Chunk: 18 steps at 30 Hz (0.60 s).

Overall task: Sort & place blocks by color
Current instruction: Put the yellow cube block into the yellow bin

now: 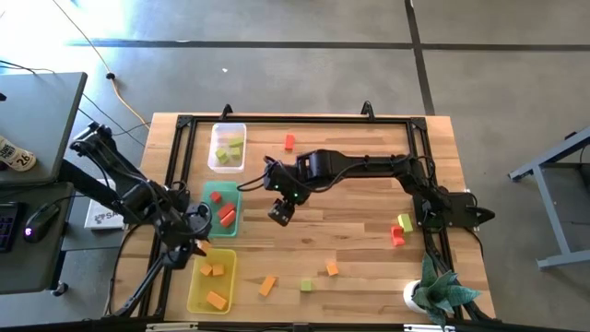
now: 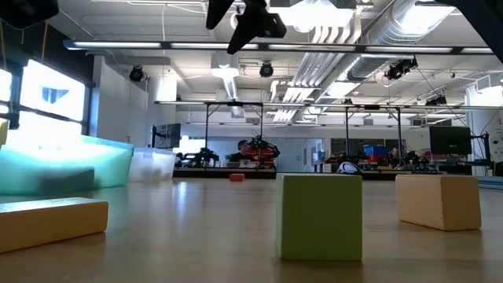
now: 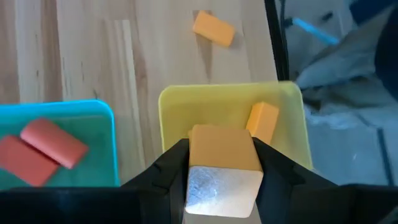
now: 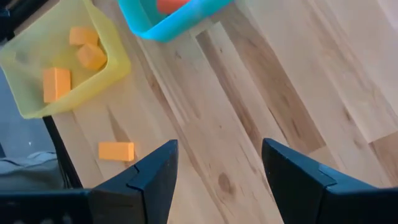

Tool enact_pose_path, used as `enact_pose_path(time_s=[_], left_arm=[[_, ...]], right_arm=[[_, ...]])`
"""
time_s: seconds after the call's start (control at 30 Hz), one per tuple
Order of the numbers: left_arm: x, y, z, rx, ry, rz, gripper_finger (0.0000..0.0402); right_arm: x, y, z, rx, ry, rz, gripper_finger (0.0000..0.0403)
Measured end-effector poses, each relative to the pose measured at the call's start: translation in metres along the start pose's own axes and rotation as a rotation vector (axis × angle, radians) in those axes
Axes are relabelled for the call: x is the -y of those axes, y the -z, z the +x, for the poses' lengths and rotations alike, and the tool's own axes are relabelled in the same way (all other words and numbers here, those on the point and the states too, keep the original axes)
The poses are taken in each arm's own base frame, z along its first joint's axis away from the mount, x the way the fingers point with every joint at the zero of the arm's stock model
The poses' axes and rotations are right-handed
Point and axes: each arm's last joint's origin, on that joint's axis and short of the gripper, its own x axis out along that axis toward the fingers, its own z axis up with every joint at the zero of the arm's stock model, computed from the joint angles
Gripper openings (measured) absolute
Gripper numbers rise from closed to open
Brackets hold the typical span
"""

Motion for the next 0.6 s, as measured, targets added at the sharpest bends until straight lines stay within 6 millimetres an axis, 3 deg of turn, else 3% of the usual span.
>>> enact_pose_path(time_s=[0.2,0.6], left_arm=[[0.015,0.0,0.019,-0.026,-0.023,-0.098,0.0119],[0.042,0.005,0.068,-0.134,-0.073,-0.056,0.0133]], right_arm=[[-0.004,0.003,0.0,-0.004,-0.004,-0.056,0.0217],[-0.003,0.004,0.0,-0.021,0.009,-0.1,0.0217]])
